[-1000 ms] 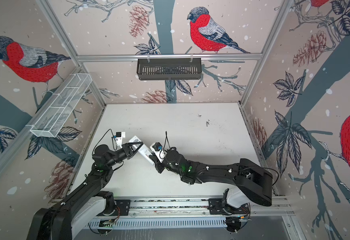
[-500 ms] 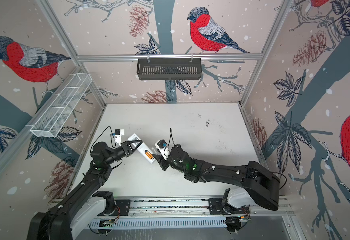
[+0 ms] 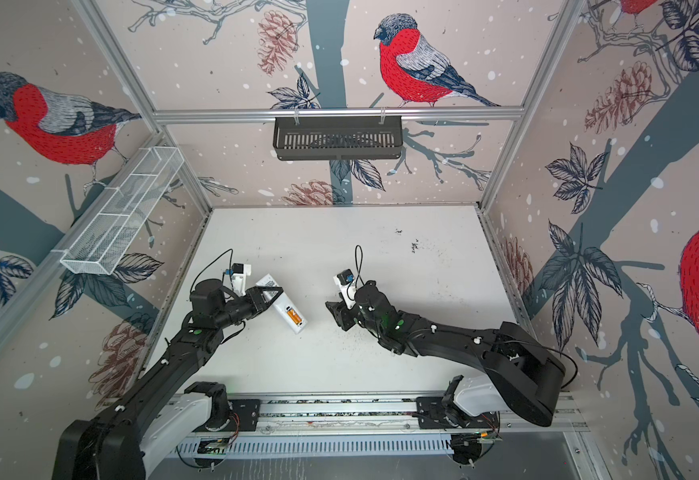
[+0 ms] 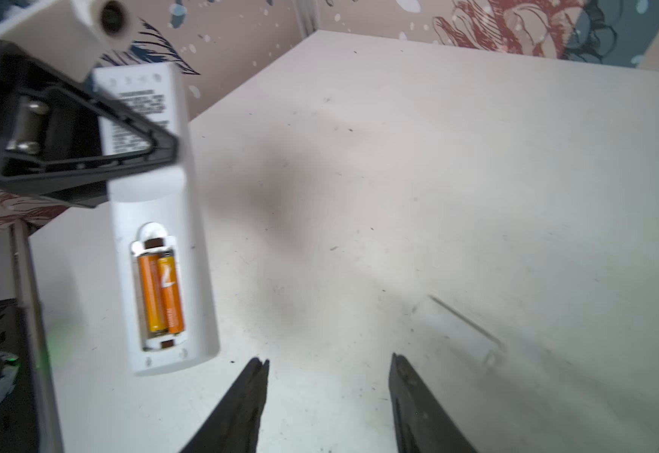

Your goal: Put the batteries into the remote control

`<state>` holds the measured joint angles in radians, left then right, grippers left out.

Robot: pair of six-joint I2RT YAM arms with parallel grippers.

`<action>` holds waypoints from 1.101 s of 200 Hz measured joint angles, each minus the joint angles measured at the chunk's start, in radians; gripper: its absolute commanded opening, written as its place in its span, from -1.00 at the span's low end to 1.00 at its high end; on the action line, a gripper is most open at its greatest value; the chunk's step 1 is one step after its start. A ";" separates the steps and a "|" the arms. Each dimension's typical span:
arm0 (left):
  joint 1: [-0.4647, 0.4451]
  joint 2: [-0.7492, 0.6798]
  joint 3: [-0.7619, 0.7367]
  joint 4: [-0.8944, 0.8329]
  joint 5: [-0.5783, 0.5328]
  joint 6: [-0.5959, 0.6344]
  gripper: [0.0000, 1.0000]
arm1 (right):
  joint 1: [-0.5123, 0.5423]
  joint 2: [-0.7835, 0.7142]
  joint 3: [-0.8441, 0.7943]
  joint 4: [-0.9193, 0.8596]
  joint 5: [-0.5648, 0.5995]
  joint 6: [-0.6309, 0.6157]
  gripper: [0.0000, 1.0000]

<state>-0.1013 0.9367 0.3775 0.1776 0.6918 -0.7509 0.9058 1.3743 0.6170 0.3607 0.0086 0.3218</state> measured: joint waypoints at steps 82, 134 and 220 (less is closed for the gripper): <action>0.000 0.055 0.003 -0.050 -0.041 0.048 -1.00 | -0.222 0.179 0.095 -0.206 -0.101 0.145 0.06; 0.000 0.048 -0.016 -0.046 -0.041 0.050 -1.00 | -0.282 0.344 0.224 -0.247 -0.251 0.174 0.17; 0.000 0.039 -0.018 -0.036 -0.040 0.050 -1.00 | -0.264 0.566 0.446 -0.225 -0.294 0.206 0.22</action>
<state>-0.1013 0.9760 0.3595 0.1417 0.6514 -0.7006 0.6418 1.9404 1.0634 0.1360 -0.2859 0.5282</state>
